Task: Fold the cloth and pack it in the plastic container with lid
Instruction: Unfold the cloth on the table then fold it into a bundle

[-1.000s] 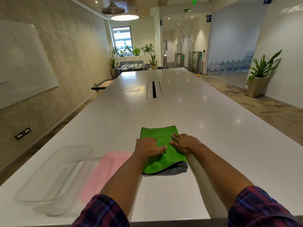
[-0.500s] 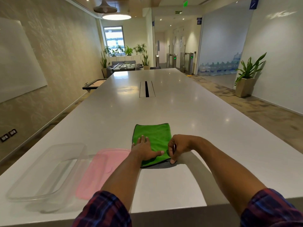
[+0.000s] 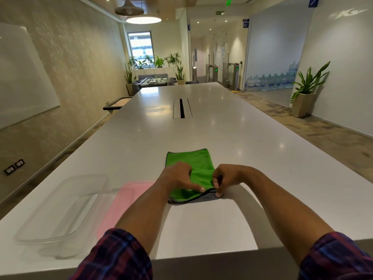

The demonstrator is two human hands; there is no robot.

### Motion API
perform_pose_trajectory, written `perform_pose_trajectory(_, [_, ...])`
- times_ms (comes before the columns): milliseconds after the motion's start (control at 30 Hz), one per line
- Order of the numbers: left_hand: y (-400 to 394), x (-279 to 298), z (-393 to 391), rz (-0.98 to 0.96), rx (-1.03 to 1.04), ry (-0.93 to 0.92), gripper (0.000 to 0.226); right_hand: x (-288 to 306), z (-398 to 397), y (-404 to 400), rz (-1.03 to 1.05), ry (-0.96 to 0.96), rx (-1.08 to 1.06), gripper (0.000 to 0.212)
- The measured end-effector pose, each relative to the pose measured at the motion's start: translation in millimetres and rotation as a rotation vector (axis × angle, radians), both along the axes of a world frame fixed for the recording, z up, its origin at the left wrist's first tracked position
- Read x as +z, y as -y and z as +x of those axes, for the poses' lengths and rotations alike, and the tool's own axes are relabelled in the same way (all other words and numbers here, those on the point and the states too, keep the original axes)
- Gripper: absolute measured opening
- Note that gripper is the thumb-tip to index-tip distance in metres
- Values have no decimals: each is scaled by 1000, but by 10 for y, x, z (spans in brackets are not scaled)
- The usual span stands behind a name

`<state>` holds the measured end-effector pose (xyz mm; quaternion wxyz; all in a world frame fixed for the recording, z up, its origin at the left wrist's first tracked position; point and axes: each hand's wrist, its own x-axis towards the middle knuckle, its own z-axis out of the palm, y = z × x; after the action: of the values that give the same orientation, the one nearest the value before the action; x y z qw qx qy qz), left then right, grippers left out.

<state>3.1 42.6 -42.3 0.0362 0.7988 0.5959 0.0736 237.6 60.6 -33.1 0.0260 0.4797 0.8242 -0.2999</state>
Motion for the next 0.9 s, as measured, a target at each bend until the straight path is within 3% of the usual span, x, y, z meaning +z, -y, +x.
perform_pose_trajectory(167, [50, 66, 12, -171, -23, -97, 91, 6, -22, 12, 214, -85, -25, 19])
perform_pose_trajectory(300, [104, 142, 74, -263, -40, -181, 76, -16, 5, 47, 310, -246, -86, 18])
perform_pose_trajectory(433, [93, 237, 143, -323, -45, -227, 52, -40, 16, 66, 211, -136, -57, 24])
perform_pose_trajectory(600, [64, 312, 205, -428, -1, -198, 24, 12, 2, 69, 71, -134, -71, 31])
perform_pose_trajectory(767, [94, 368, 275, -509, 17, -227, 13, 48, -81, 95, 46, 0, -97, 39])
perform_pose_trajectory(900, [118, 350, 315, -516, 19, -336, 30, 136, -152, 141, -69, -2, -71, 49])
